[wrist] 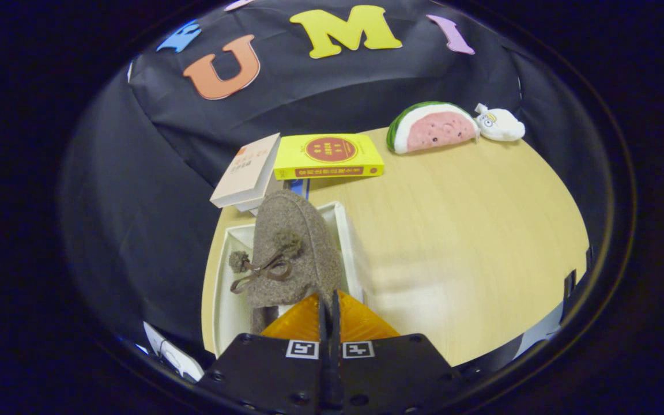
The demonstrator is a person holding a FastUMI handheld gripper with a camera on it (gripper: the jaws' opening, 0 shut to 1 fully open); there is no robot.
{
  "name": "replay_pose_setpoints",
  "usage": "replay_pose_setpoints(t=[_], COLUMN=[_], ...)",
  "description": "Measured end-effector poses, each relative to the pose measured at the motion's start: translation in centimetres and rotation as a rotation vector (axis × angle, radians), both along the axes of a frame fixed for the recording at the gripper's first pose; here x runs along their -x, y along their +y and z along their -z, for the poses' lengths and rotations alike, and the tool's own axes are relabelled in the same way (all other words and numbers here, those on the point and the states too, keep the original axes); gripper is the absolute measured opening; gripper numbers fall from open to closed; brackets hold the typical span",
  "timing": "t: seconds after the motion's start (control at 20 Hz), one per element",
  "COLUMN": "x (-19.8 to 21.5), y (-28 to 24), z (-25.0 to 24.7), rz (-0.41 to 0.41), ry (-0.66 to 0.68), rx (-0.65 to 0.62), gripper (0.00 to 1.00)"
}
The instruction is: Open the storage box then place both shoes into the box .Put the left shoe in first, then the right shoe, with the right side of both shoes facing outward in a uniform manner.
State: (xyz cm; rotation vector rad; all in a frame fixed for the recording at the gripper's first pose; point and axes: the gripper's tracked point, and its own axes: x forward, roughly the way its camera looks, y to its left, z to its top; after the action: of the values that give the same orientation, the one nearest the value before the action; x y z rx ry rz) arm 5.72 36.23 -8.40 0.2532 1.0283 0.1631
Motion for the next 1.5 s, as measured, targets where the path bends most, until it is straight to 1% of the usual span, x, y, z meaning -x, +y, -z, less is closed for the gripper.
replay_pose_setpoints(t=[0.2,0.35,0.55,0.65,0.7,0.75,0.8,0.85,0.95,1.05,1.15,1.2,1.35,1.5], x=[0.2,0.6,1.6,1.5,1.4,1.2,1.2,1.2,1.1,1.3,1.9,2.0,1.7,2.3], y=[0.2,0.4,1.3,1.3,1.1,1.0,1.1,1.3,0.7,0.5,0.4,0.0,-2.4,-5.5], z=[1.2,1.4,2.2,1.7,1.1,0.8,0.2,-0.3,-1.3,-2.4,-3.8,-4.6,-6.7,-8.5], rz=[-0.014,-0.001,0.012,0.016,0.024,0.027,0.015,-0.004,-0.034,-0.066,-0.116,-0.14,-0.165,-0.152], ry=[-0.041,-0.045,0.006,-0.002,-0.02,-0.034,-0.048,-0.064,-0.11,-0.162,-0.232,-0.28,-0.449,-0.577], rx=[0.059,0.086,0.055,0.027,0.019,0.02,0.008,-0.004,0.0,-0.007,-0.016,0.0,0.068,0.087], gripper=[0.01,0.01,0.03,0.09,0.1,0.06,0.17,0.22,0.4,0.55,0.6,0.76,0.97,0.96])
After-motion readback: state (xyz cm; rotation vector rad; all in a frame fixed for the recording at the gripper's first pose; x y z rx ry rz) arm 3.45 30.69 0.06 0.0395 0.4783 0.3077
